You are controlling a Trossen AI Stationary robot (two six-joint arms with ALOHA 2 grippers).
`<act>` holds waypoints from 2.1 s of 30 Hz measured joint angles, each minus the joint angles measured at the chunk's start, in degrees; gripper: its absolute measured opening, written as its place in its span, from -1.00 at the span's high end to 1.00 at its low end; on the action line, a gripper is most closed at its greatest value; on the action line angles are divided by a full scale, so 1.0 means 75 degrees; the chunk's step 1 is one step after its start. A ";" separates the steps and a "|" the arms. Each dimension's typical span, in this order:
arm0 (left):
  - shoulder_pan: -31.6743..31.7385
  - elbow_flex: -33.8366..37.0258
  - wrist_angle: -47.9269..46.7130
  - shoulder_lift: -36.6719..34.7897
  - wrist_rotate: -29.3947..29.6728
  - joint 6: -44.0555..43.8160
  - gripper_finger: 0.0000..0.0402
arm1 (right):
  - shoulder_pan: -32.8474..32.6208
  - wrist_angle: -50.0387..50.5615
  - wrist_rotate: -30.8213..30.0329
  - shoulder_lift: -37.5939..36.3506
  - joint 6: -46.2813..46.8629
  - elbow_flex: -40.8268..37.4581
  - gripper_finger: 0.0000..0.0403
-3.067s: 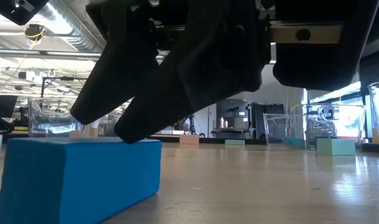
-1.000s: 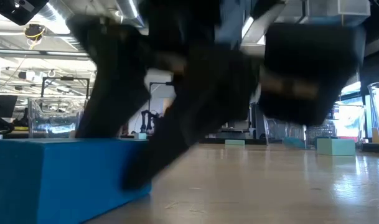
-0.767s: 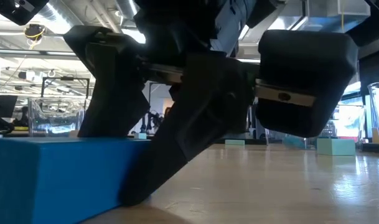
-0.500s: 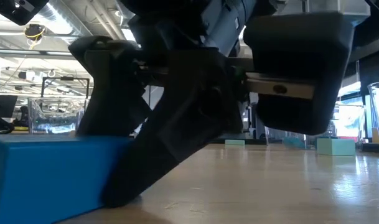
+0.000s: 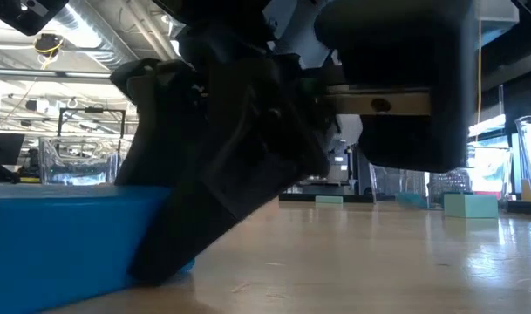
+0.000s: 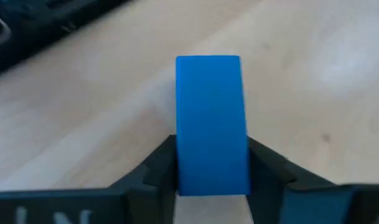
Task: Sort & place blocks by color
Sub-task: Put the blue block into the top right transparent bin
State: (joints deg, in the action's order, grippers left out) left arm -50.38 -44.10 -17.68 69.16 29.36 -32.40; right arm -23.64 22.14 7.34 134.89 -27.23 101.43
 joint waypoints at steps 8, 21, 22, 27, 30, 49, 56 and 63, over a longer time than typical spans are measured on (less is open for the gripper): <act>0.0001 0.0000 -0.0306 -0.0002 0.0003 0.0224 0.26 | -0.0025 0.2827 -0.1678 -0.0026 0.0657 0.1434 0.34; -0.0004 0.0000 -0.0306 -0.0002 0.0026 0.0711 0.26 | -0.0336 0.6863 -0.4017 -0.0064 0.2804 0.3354 0.34; -0.0004 0.0000 -0.0306 -0.0001 0.0026 0.0766 0.26 | -0.0344 0.7158 -0.4145 -0.0064 0.3032 0.3405 0.34; -0.0004 0.0000 -0.0306 -0.0001 0.0022 0.0796 0.26 | -0.0340 0.8570 -0.4574 -0.0069 0.4374 0.3500 0.34; -0.0002 0.0000 -0.0306 -0.0002 0.0020 0.0796 0.26 | -0.0311 0.9115 -0.4902 -0.0077 0.5078 0.3469 0.34; 0.0078 0.0000 -0.0298 -0.0001 0.0321 0.0796 0.26 | 0.0352 0.9038 -0.6257 -0.1875 0.5383 0.2032 0.34; 0.0490 0.0000 -0.0302 -0.0002 0.0430 0.0799 0.26 | 0.0966 0.9074 -0.6616 -0.4169 0.7033 -0.0996 0.34; 0.1274 0.0000 -0.0250 -0.0002 0.1165 0.0811 0.26 | 0.2247 0.9062 -0.6533 -0.6278 0.9860 -0.2982 0.34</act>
State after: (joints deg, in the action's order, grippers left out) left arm -40.83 -44.10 -19.55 69.14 38.10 -26.32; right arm -6.79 90.11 -41.66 87.80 46.72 79.06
